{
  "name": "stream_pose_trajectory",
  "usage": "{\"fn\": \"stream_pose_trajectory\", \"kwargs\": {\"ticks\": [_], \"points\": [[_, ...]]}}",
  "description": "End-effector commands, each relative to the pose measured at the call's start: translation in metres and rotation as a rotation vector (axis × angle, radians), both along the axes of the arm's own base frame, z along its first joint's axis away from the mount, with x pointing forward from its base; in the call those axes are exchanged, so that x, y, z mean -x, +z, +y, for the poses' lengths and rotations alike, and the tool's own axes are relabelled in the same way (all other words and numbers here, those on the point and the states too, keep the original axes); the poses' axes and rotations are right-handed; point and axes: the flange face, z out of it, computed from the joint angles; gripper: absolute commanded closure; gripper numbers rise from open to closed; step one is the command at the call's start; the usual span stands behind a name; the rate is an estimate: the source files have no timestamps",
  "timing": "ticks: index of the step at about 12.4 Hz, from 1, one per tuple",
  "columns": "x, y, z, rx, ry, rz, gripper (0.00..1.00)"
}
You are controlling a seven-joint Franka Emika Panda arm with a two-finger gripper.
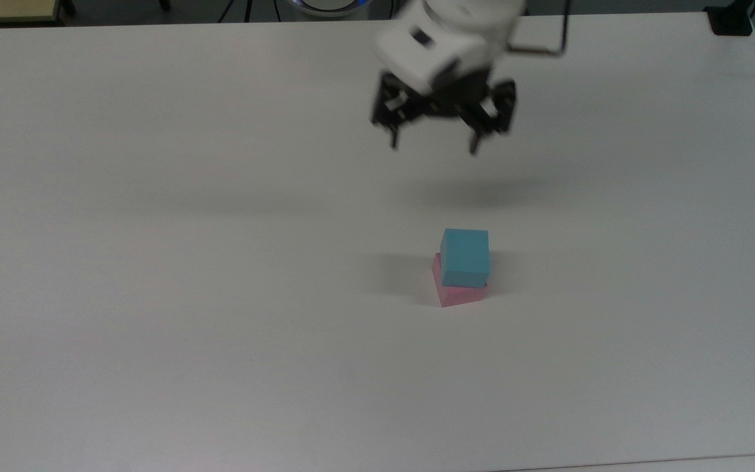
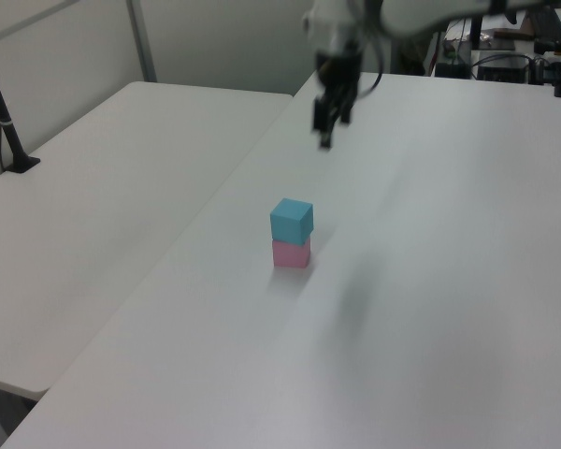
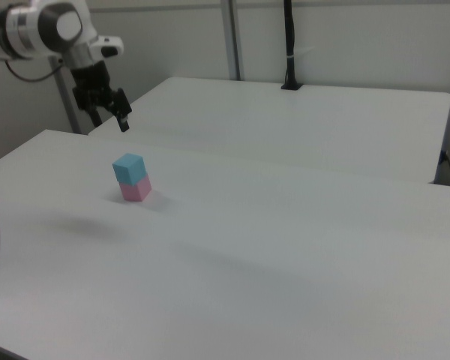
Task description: Put blue cube on pink cube
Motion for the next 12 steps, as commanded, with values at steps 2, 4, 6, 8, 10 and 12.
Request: {"fn": "stream_pose_trajectory", "kwargs": {"ticks": [2, 4, 6, 8, 10, 12], "points": [[0.067, 0.05, -0.091, -0.034, -0.069, 0.045, 0.0], [0.087, 0.054, -0.12, -0.032, -0.042, 0.057, 0.0], [0.093, 0.047, -0.136, -0.033, -0.011, 0.094, 0.0], [0.092, 0.05, -0.152, -0.033, -0.026, 0.087, 0.0], [0.088, 0.049, -0.159, -0.039, -0.033, 0.076, 0.0], [0.085, 0.051, -0.175, -0.068, -0.068, 0.058, 0.0]]}}
